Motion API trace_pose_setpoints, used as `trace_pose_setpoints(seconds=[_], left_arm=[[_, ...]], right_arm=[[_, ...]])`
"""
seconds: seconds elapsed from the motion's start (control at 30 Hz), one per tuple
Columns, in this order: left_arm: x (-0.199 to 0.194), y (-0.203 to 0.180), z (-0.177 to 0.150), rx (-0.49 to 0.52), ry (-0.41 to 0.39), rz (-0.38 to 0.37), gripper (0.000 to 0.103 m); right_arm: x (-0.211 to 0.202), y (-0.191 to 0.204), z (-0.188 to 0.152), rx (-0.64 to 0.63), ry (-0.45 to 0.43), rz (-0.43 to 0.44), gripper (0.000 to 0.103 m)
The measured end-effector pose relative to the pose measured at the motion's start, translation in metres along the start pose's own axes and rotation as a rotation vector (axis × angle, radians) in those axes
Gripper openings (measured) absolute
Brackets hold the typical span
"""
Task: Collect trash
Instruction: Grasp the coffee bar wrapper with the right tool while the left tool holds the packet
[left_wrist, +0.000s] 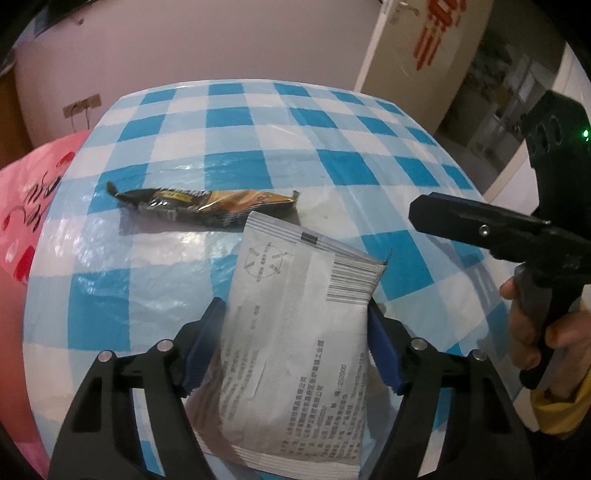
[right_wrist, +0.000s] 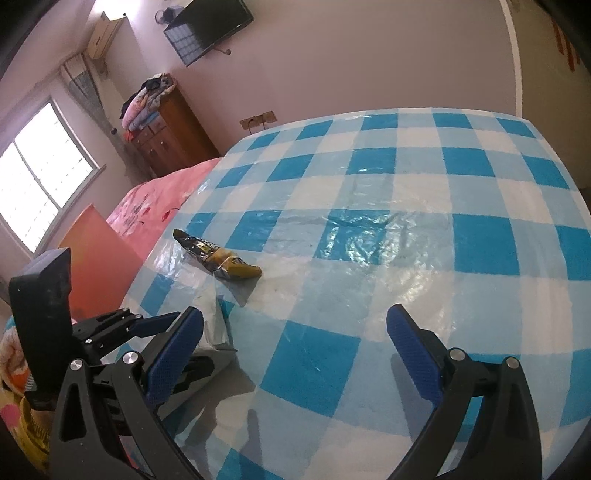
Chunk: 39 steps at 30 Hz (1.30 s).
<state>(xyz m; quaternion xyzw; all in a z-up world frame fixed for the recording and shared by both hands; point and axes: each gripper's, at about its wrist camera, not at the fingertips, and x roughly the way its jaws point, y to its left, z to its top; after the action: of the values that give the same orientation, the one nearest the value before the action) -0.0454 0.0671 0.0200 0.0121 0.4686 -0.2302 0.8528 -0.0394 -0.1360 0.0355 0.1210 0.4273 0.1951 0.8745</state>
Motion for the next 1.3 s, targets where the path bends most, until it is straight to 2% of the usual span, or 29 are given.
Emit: trace_pose_setpoints(seconds=[0.27, 0.4, 0.43, 0.47, 0.53, 0.8, 0.87, 1.03, 1.13, 1.3], left_arm=[[-0.026, 0.029, -0.007, -0.118, -0.069, 0.015, 0.073], [-0.044, 0.048, -0.010, -0.170, -0.113, 0.051, 0.073], [-0.048, 0.053, -0.011, -0.185, -0.122, 0.058, 0.073], [-0.052, 0.057, -0.012, -0.197, -0.129, 0.063, 0.073], [-0.059, 0.066, -0.014, -0.219, -0.143, 0.082, 0.073], [-0.075, 0.088, -0.018, -0.266, -0.181, 0.119, 0.073], [-0.079, 0.091, -0.019, -0.273, -0.189, 0.121, 0.073], [-0.086, 0.101, -0.022, -0.293, -0.208, 0.135, 0.073], [-0.088, 0.105, -0.023, -0.306, -0.212, 0.139, 0.073], [-0.090, 0.109, -0.025, -0.319, -0.218, 0.140, 0.073]], right_arm=[[0.019, 0.017, 0.012, -0.041, 0.020, 0.057, 0.098], [0.034, 0.033, 0.018, -0.085, 0.036, 0.084, 0.097], [0.037, 0.037, 0.020, -0.096, 0.038, 0.091, 0.095], [0.041, 0.041, 0.022, -0.110, 0.043, 0.095, 0.088], [0.051, 0.052, 0.025, -0.145, 0.067, 0.098, 0.080], [0.086, 0.092, 0.040, -0.288, 0.098, 0.087, 0.074], [0.096, 0.100, 0.043, -0.318, 0.107, 0.077, 0.067], [0.113, 0.113, 0.048, -0.376, 0.126, 0.050, 0.062], [0.122, 0.120, 0.049, -0.412, 0.136, 0.033, 0.056], [0.132, 0.130, 0.047, -0.471, 0.146, 0.007, 0.053]])
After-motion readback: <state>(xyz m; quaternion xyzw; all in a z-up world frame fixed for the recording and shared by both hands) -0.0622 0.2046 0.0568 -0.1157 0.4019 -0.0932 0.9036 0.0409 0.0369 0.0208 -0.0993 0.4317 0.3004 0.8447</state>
